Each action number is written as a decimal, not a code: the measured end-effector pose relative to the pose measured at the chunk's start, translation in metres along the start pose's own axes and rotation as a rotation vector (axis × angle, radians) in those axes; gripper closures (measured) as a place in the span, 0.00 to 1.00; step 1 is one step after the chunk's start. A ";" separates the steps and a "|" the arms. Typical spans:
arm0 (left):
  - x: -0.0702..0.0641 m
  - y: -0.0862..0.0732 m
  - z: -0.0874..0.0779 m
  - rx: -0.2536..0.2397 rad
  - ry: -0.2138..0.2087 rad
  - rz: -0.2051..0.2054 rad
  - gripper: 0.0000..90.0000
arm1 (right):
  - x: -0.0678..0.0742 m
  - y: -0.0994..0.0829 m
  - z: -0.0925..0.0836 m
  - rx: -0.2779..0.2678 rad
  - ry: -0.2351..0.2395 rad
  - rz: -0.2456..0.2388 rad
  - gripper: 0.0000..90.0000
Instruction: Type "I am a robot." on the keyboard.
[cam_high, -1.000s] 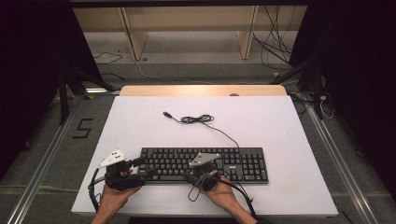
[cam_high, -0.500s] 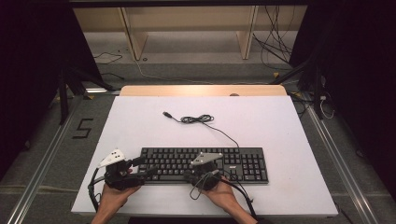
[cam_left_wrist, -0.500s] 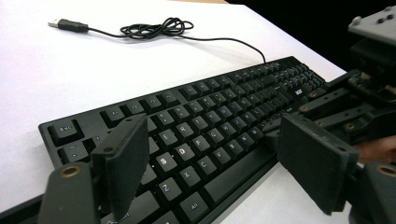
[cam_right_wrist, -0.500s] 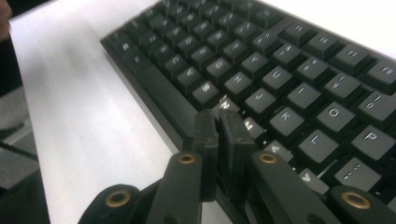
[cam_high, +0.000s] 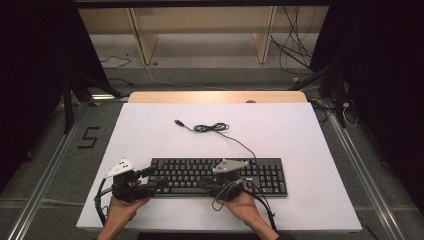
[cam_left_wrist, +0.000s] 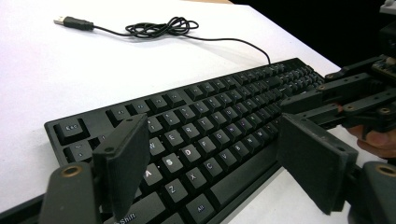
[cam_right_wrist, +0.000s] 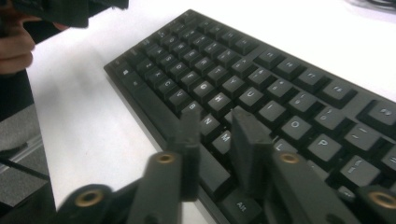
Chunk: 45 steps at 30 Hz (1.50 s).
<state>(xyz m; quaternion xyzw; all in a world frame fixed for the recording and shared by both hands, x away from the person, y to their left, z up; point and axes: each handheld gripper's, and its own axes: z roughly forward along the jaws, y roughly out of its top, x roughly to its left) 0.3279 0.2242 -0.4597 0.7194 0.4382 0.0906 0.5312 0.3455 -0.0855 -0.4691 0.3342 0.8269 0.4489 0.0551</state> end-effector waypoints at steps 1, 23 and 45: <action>0.000 0.000 0.001 0.002 0.001 0.000 0.28 | -0.001 0.000 -0.002 -0.005 0.003 0.005 0.77; 0.001 0.016 0.034 0.113 0.042 0.057 0.68 | -0.008 0.000 -0.024 -0.048 -0.017 0.022 0.42; -0.005 0.024 0.078 0.253 0.036 0.128 0.99 | -0.008 -0.001 -0.027 -0.052 -0.028 0.018 0.38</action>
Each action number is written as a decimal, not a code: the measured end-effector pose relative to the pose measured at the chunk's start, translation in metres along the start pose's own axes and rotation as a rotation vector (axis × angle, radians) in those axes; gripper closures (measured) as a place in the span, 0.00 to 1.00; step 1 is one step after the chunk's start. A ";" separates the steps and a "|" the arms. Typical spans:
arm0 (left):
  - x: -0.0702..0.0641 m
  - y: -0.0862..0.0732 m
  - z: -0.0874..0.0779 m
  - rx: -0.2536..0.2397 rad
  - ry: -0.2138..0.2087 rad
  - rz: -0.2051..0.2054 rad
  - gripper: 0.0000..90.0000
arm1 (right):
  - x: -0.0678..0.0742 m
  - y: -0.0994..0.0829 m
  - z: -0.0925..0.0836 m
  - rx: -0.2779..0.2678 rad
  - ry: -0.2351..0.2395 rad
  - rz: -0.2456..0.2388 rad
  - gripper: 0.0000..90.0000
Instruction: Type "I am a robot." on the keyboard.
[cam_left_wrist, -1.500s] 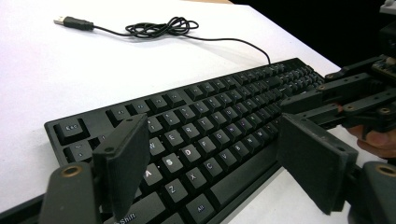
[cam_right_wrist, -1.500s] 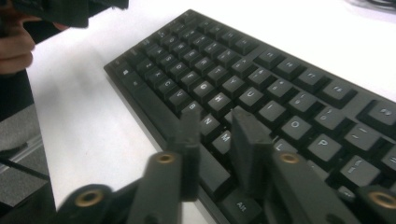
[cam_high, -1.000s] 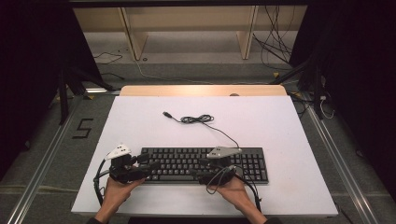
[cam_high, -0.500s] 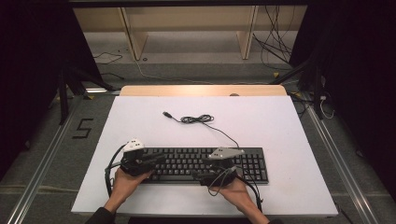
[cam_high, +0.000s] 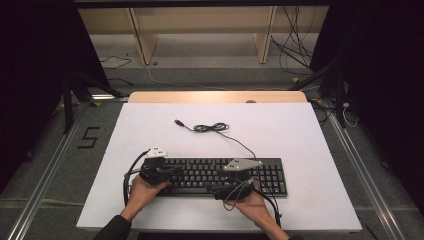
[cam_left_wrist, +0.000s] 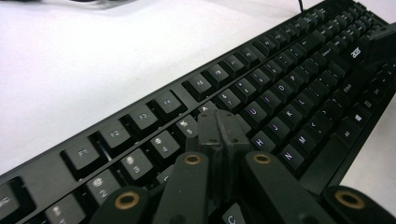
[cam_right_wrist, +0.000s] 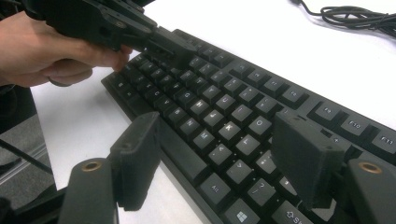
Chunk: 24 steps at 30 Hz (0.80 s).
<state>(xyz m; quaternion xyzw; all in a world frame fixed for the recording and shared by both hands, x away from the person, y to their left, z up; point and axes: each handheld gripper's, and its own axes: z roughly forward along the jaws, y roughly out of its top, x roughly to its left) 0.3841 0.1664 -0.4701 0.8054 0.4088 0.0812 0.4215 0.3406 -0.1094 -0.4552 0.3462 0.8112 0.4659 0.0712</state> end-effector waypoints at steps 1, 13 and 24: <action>0.000 0.000 0.001 0.009 0.002 0.008 0.99 | 0.000 0.000 0.000 0.000 0.000 0.000 0.38; 0.002 -0.002 0.007 0.051 0.027 0.006 0.99 | 0.000 0.000 0.000 -0.001 -0.002 -0.001 0.37; 0.001 -0.004 0.008 0.065 0.046 0.019 0.99 | 0.000 0.001 -0.002 -0.008 -0.009 -0.001 0.37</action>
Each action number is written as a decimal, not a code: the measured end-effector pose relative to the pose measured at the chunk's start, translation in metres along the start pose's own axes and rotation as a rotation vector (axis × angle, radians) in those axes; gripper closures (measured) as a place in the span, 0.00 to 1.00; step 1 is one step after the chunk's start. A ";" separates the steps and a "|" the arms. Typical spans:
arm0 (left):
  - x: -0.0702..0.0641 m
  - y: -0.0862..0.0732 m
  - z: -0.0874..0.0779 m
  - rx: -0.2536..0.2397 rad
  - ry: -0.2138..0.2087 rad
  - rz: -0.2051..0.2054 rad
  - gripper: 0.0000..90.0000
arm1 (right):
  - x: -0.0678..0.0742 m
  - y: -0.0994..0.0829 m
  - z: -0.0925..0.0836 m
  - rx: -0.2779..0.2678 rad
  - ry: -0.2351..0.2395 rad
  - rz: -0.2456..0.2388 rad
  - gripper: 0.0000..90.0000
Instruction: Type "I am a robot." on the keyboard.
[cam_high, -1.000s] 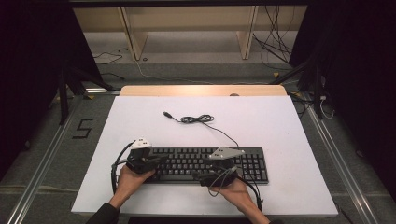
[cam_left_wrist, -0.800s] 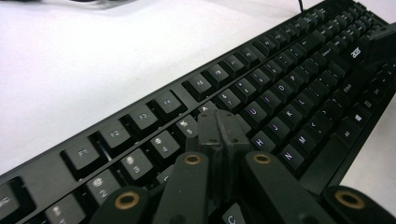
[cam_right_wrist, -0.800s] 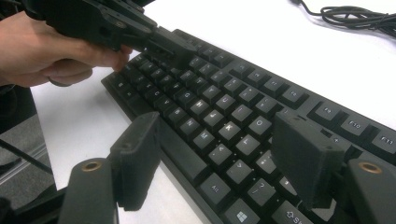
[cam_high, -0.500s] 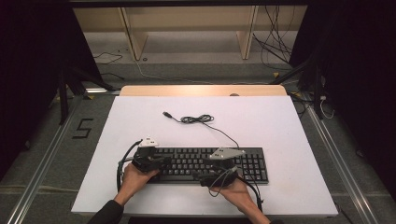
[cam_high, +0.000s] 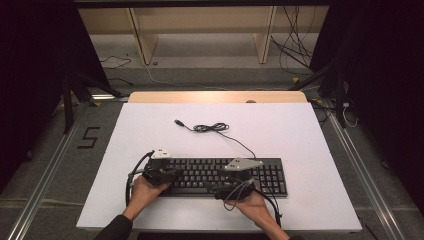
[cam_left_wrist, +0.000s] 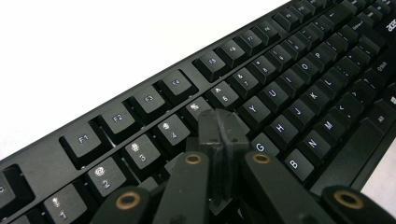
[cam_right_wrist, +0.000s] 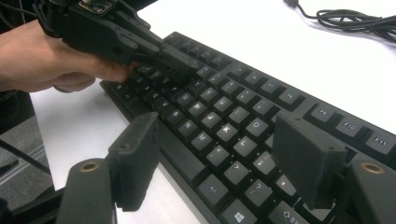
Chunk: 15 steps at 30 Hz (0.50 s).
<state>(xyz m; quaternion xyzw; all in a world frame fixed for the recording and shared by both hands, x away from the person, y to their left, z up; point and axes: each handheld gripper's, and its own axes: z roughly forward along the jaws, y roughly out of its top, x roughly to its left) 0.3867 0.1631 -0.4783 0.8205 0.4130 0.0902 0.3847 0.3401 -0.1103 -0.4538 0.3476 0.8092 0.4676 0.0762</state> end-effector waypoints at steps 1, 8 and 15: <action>0.000 0.000 0.000 -0.001 0.001 -0.001 0.99 | 0.000 0.000 0.000 0.001 -0.001 0.000 0.37; 0.000 0.000 -0.008 -0.049 -0.012 -0.018 0.97 | -0.002 0.001 -0.001 -0.003 -0.006 0.003 0.37; 0.002 0.000 -0.017 -0.090 -0.033 -0.036 0.93 | -0.002 0.000 -0.001 -0.004 -0.010 0.003 0.36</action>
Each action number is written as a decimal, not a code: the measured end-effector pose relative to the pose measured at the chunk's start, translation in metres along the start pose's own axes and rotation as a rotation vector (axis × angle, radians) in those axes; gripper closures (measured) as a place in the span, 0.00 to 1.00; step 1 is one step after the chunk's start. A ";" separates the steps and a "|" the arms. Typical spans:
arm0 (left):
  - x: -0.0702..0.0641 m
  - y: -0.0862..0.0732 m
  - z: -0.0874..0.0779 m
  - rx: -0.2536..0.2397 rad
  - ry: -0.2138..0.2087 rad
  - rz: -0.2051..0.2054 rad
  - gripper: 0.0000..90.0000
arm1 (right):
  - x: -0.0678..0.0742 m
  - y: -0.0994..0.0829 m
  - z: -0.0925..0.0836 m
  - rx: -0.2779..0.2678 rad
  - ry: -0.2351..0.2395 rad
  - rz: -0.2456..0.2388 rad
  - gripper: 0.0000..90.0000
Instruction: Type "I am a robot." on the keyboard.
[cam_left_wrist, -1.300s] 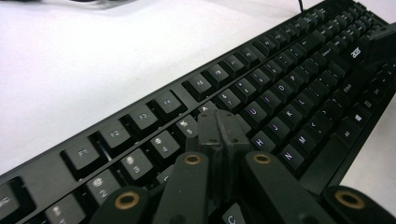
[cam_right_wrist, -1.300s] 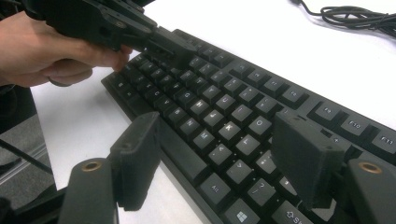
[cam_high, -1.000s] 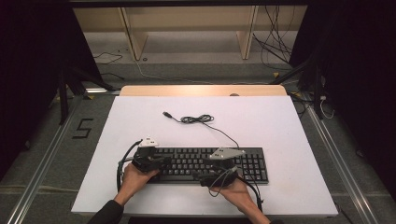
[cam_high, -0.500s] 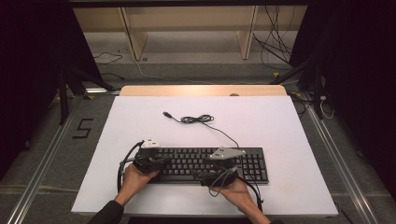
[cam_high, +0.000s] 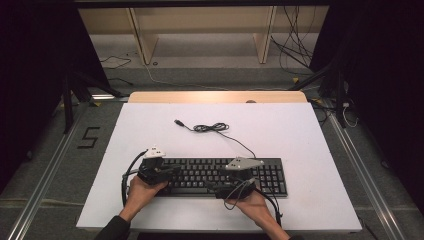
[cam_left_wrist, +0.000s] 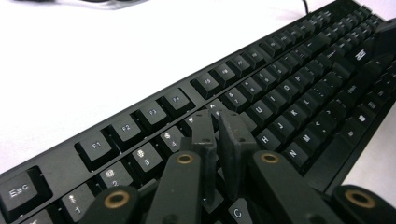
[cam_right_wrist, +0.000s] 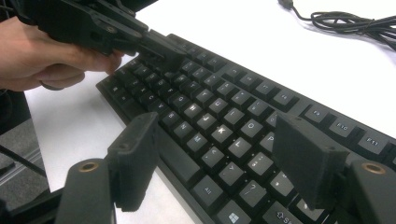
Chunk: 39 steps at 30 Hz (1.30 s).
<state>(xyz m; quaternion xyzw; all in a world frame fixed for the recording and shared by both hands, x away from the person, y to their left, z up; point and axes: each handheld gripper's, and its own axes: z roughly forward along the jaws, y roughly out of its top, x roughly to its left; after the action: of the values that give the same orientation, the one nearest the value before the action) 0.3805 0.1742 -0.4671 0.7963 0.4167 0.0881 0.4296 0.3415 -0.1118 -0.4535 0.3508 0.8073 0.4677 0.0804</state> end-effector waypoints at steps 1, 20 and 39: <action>0.000 0.000 -0.002 -0.005 0.000 0.003 0.92 | 0.000 0.000 0.000 0.000 0.000 -0.001 0.36; -0.001 -0.008 -0.020 -0.076 -0.085 -0.053 0.51 | -0.004 0.001 0.006 0.006 -0.001 0.013 0.38; -0.003 -0.022 -0.032 -0.111 -0.095 -0.072 0.36 | -0.011 0.008 0.015 0.023 -0.022 0.007 0.63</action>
<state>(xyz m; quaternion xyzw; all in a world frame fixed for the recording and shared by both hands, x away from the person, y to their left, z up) 0.3499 0.1975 -0.4634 0.7590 0.4186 0.0576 0.4954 0.3602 -0.1061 -0.4577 0.3596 0.8106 0.4546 0.0833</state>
